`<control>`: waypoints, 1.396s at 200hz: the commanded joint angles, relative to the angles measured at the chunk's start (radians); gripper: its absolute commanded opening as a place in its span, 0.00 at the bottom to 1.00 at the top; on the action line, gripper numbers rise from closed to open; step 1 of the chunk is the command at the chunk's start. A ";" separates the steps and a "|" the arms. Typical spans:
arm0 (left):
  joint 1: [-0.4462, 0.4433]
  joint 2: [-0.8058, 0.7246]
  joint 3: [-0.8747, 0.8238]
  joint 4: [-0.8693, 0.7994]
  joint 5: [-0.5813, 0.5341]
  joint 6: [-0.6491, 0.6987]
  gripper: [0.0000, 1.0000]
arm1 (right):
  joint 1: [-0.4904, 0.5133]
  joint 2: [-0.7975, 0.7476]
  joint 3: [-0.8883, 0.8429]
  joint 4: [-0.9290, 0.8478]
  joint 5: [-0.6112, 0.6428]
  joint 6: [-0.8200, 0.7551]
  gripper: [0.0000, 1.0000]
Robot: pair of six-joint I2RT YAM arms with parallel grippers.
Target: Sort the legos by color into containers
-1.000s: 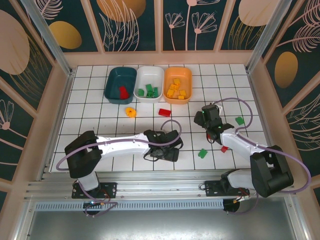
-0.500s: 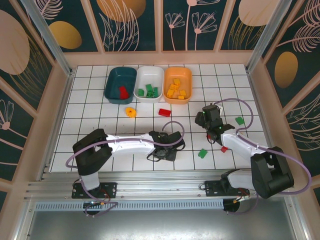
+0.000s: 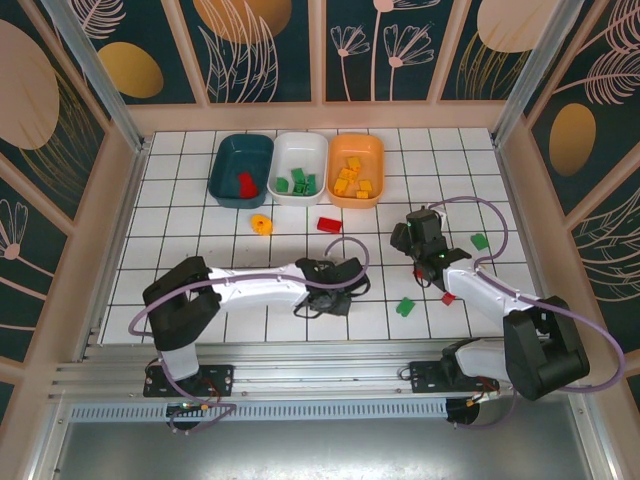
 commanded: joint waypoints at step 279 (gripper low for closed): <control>0.937 0.587 1.048 -0.160 0.142 0.340 0.62 | -0.007 -0.184 0.075 -0.368 0.073 0.065 0.75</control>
